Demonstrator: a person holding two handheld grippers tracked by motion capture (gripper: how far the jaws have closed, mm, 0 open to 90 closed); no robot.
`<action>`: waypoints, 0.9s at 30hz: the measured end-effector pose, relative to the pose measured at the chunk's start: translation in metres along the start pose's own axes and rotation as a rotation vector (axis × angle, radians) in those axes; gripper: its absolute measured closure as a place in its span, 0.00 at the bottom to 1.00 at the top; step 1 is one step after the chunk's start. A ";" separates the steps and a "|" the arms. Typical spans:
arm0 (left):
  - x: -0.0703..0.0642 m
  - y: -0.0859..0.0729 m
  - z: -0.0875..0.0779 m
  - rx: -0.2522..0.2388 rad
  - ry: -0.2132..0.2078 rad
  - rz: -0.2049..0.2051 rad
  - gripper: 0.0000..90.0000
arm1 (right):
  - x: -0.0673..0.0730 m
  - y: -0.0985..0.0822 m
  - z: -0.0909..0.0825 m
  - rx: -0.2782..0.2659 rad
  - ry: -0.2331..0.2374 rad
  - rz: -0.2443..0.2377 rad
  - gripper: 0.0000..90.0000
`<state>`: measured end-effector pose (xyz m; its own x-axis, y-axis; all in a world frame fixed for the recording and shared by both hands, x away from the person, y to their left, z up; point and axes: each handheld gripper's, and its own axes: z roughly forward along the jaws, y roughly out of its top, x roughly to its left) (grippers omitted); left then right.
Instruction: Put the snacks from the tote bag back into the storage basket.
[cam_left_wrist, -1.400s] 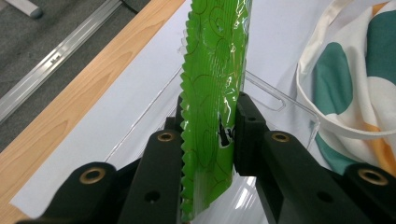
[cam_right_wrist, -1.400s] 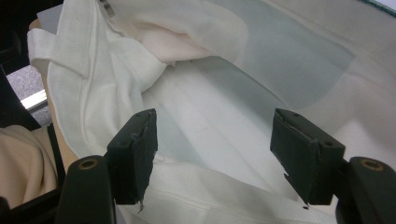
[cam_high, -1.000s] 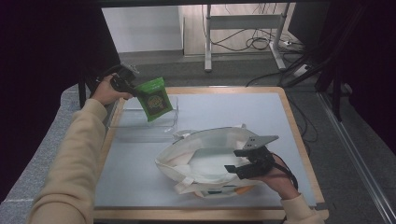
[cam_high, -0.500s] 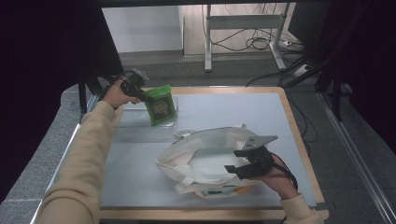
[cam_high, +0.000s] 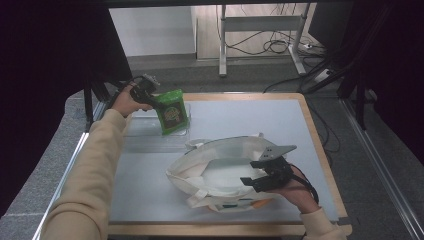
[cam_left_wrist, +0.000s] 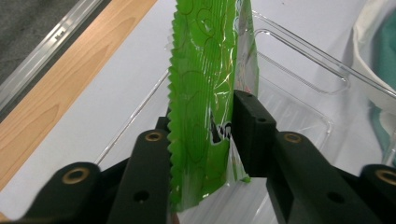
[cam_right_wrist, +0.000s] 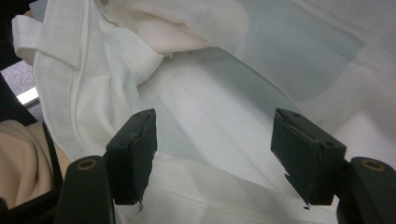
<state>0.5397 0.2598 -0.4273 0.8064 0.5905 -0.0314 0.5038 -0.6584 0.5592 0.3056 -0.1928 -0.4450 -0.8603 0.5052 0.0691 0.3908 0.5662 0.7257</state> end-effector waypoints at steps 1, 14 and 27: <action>0.000 0.000 0.001 -0.005 0.005 -0.001 0.75 | 0.000 0.000 0.000 0.001 0.000 0.000 0.35; 0.004 0.006 0.011 -0.039 0.058 0.002 0.73 | 0.000 0.000 0.001 0.006 -0.003 0.000 0.34; 0.006 0.012 -0.005 -0.131 0.178 0.010 0.50 | -0.001 -0.001 0.001 0.010 -0.005 0.001 0.34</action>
<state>0.5488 0.2579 -0.4171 0.7381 0.6648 0.1149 0.4422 -0.6053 0.6618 0.3060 -0.1930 -0.4462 -0.8580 0.5094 0.0663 0.3952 0.5719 0.7189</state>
